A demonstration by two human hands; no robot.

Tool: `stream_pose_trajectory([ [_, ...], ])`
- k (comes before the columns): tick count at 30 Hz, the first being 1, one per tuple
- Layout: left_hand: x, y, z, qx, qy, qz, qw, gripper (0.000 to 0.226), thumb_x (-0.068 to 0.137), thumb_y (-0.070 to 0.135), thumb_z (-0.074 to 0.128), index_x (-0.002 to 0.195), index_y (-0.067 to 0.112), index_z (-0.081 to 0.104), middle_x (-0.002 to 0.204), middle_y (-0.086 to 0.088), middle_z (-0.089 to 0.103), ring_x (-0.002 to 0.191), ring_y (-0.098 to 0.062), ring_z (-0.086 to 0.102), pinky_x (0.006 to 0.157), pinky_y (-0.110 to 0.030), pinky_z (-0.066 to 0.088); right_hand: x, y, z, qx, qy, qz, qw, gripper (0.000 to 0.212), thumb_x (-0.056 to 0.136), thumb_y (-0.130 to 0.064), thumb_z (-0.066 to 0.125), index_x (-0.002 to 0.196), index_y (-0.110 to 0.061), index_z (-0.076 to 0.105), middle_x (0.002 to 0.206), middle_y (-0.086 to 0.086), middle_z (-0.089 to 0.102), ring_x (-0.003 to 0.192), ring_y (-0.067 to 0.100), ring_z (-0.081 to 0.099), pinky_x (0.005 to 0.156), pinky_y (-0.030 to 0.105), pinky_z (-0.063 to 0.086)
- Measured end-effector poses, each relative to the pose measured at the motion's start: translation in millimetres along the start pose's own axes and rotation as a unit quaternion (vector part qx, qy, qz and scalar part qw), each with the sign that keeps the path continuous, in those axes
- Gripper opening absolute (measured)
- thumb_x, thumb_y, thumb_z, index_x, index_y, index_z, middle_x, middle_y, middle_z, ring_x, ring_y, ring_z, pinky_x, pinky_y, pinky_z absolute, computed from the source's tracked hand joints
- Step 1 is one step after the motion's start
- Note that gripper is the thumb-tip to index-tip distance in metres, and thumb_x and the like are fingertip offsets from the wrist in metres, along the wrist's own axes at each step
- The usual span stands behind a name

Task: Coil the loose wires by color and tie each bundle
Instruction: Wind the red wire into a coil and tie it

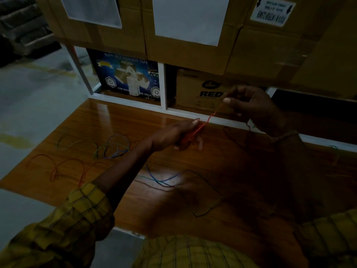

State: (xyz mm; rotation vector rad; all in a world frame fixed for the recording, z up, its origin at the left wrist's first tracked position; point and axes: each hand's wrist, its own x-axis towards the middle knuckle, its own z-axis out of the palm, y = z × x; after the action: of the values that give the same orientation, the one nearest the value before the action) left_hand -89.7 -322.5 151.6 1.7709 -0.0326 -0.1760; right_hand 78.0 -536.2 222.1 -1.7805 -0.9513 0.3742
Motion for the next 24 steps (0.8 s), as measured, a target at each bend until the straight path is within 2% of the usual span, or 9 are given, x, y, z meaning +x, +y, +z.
stream_pose_trajectory([
  [2, -1, 1, 3, -0.03, -0.03, 0.0, 0.999, 0.059, 0.117, 0.041, 0.02, 0.139, -0.007, 0.046, 0.104, -0.014, 0.075, 0.051, -0.017, 0.041, 0.043, -0.025, 0.03, 8, 17, 7, 0.029, 0.021, 0.015, 0.999, 0.014, 0.097, -0.016, 0.069, 0.108, -0.009, 0.067, 0.075, -0.007, 0.065, 0.062, 0.006, 0.058, 0.053, 0.021, 0.047],
  [5, -2, 0, 6, -0.096, -0.052, 0.009, 0.994, 0.06, 0.117, 0.039, 0.018, 0.145, -0.006, 0.045, 0.102, -0.015, 0.073, 0.046, -0.014, 0.036, 0.042, -0.027, 0.025, 9, 39, 22, 0.028, 0.052, 0.027, 0.998, 0.007, 0.096, -0.017, 0.071, 0.101, -0.015, 0.067, 0.087, -0.002, 0.066, 0.069, 0.01, 0.058, 0.058, 0.024, 0.046],
  [7, -2, 0, 8, -0.162, -0.062, 0.019, 0.985, 0.062, 0.117, 0.038, 0.015, 0.145, -0.007, 0.047, 0.102, -0.016, 0.07, 0.043, -0.01, 0.033, 0.041, -0.027, 0.022, 3, 48, 35, 0.037, 0.067, 0.043, 0.996, 0.006, 0.096, -0.013, 0.07, 0.099, -0.011, 0.065, 0.088, -0.002, 0.065, 0.066, 0.0, 0.059, 0.059, 0.017, 0.046],
  [9, -3, 1, 10, -0.238, -0.068, 0.028, 0.969, 0.066, 0.117, 0.041, 0.012, 0.14, -0.006, 0.052, 0.099, -0.011, 0.069, 0.042, -0.01, 0.025, 0.043, -0.028, 0.02, -6, 58, 50, 0.041, 0.056, 0.059, 0.996, 0.004, 0.097, -0.011, 0.068, 0.094, -0.012, 0.064, 0.084, -0.002, 0.064, 0.063, -0.007, 0.06, 0.058, 0.012, 0.045],
  [11, -3, 2, 12, -0.325, -0.068, 0.048, 0.942, 0.066, 0.117, 0.042, 0.01, 0.138, -0.003, 0.054, 0.095, -0.005, 0.071, 0.042, -0.012, 0.021, 0.045, -0.027, 0.019, -16, 68, 64, 0.043, 0.042, 0.074, 0.995, 0.009, 0.099, -0.018, 0.065, 0.09, -0.018, 0.067, 0.078, -0.002, 0.064, 0.058, -0.004, 0.059, 0.055, 0.015, 0.044],
  [15, 2, 6, 8, -0.467, -0.034, 0.121, 0.875, 0.065, 0.116, 0.046, 0.015, 0.152, -0.003, 0.04, 0.112, -0.006, 0.075, 0.04, -0.007, 0.038, 0.049, -0.022, 0.02, -46, 81, 86, 0.043, 0.005, 0.135, 0.99, 0.034, 0.104, -0.045, 0.053, 0.091, -0.019, 0.07, 0.073, 0.003, 0.062, 0.052, 0.004, 0.05, 0.049, 0.02, 0.039],
  [18, 8, 11, 2, -0.499, 0.014, 0.151, 0.853, 0.067, 0.114, 0.048, 0.017, 0.156, -0.002, 0.034, 0.127, -0.01, 0.073, 0.055, -0.005, 0.056, 0.052, -0.018, 0.035, -65, 78, 98, 0.008, -0.042, 0.145, 0.989, 0.032, 0.107, -0.042, 0.048, 0.093, -0.02, 0.069, 0.072, 0.008, 0.063, 0.05, 0.014, 0.054, 0.048, 0.027, 0.043],
  [21, 16, 11, 0, -0.52, 0.056, 0.155, 0.838, 0.072, 0.113, 0.05, 0.018, 0.162, -0.002, 0.028, 0.135, -0.013, 0.069, 0.07, -0.009, 0.066, 0.058, -0.02, 0.05, -76, 65, 103, -0.067, -0.119, 0.12, 0.983, 0.023, 0.108, -0.035, 0.047, 0.114, -0.023, 0.066, 0.075, 0.012, 0.071, 0.057, 0.027, 0.068, 0.054, 0.032, 0.055],
  [24, 27, 6, 5, -0.478, 0.169, 0.142, 0.85, 0.069, 0.114, 0.048, 0.013, 0.159, -0.001, 0.03, 0.154, -0.019, 0.055, 0.079, -0.016, 0.073, 0.065, -0.024, 0.057, -80, 47, 104, -0.166, -0.215, 0.123, 0.954, 0.044, 0.107, -0.044, 0.044, 0.151, -0.037, 0.039, 0.078, 0.004, 0.074, 0.068, 0.027, 0.075, 0.071, 0.041, 0.062],
])
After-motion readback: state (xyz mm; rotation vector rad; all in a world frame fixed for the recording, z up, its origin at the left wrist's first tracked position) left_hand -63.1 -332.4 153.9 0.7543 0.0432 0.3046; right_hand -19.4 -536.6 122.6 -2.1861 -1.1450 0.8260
